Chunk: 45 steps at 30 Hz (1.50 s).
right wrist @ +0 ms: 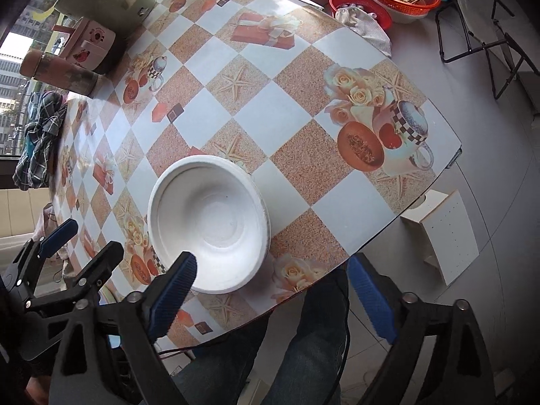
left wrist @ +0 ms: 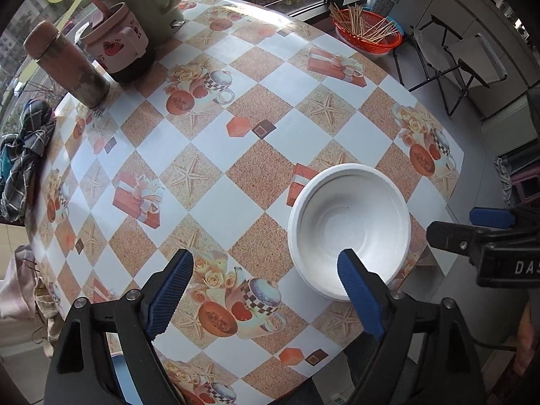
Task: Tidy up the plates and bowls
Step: 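Open both grippers to release the bowl on the stack, then move both grippers to the bowl stack and close on its rim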
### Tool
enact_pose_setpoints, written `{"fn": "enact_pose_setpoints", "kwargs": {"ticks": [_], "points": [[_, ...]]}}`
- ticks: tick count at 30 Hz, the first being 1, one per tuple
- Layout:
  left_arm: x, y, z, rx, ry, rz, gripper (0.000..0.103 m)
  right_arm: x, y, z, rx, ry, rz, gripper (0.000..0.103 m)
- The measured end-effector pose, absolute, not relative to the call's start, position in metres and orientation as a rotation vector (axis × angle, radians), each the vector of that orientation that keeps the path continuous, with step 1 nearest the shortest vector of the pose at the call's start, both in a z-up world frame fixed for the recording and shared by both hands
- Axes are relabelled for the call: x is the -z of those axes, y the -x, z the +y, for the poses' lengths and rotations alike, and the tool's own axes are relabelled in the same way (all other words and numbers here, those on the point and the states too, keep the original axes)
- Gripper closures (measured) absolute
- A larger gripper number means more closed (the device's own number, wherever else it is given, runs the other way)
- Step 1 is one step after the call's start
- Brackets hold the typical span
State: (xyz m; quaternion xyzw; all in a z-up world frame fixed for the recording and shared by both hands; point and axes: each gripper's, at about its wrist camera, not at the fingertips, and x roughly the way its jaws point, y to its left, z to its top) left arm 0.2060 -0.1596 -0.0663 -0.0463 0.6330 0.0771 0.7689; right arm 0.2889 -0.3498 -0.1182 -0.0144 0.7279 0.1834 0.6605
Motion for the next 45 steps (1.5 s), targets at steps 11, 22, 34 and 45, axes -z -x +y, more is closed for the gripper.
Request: {"fn": "enact_pose_setpoints", "kwargs": {"ticks": [11, 22, 34, 45], "points": [[0.109, -0.155, -0.144, -0.198, 0.259, 1.646, 0.0, 0.152, -0.24, -0.375, -0.312, -0.076, 1.858, 0.0], [0.108, -0.149, -0.141, -0.211, 0.22, 1.653, 0.0, 0.156, -0.235, -0.383, -0.275, -0.117, 1.885, 0.0], [0.11, -0.145, -0.14, -0.202, 0.245, 1.668, 0.0, 0.156, -0.225, -0.373, -0.295, -0.081, 1.895, 0.0], [0.113, -0.146, -0.142, -0.194, 0.242, 1.68, 0.0, 0.164, -0.225, -0.377, -0.287, -0.096, 1.92, 0.0]]}}
